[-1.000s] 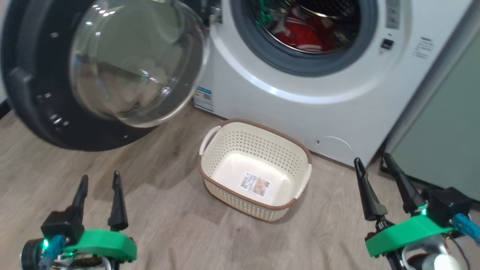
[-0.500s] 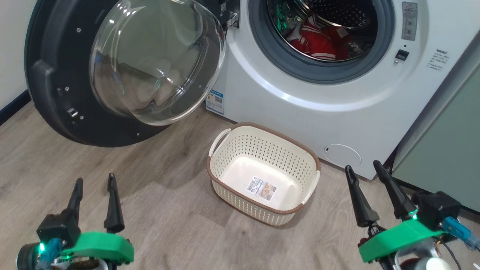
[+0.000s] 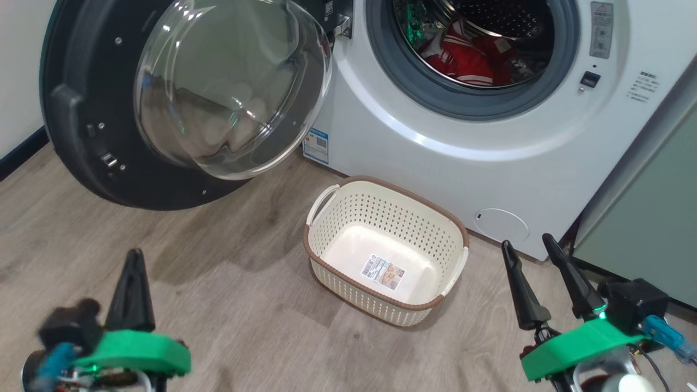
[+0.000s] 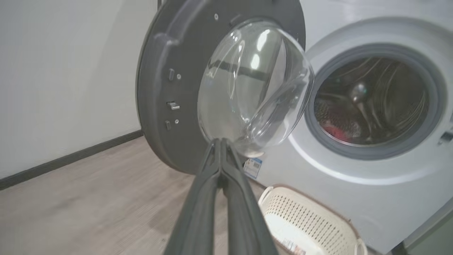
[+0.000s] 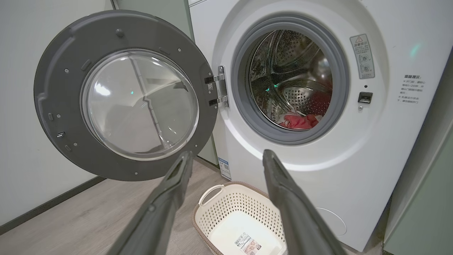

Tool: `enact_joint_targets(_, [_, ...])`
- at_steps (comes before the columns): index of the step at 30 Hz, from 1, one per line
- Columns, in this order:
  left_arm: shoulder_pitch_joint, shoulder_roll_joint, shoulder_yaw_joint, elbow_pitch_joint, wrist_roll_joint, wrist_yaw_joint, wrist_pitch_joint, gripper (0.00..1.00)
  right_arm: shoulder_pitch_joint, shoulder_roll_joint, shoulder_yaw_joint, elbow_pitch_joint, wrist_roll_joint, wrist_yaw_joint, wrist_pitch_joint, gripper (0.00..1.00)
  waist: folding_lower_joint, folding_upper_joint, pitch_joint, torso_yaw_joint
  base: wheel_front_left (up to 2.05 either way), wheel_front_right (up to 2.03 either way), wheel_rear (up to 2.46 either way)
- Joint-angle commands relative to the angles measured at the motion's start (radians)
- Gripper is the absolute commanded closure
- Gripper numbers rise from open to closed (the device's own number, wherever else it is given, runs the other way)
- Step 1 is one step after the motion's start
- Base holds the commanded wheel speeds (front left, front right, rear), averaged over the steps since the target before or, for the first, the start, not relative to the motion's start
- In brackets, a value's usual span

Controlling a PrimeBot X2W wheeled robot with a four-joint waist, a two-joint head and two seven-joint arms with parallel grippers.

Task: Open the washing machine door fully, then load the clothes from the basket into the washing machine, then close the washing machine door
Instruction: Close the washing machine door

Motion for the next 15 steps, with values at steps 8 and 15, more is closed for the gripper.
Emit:
enact_joint_targets(8, [-0.165,-0.059,0.204,-0.220,-0.345,-0.166,-0.017,1.00,-0.042,-0.007,0.009,-0.050,0.001,0.000,-0.005,0.00,0.0000,0.0000,0.027,0.015,0.00,0.00,0.00])
enact_joint_targets(15, [-0.423,0.030,0.438,-0.249,-0.712,-0.258,0.065,1.00,-0.075,-0.007,0.005,-0.089,-0.023,0.000,0.011,0.00,0.0000,0.0000,0.096,0.006,0.00,0.00,0.00])
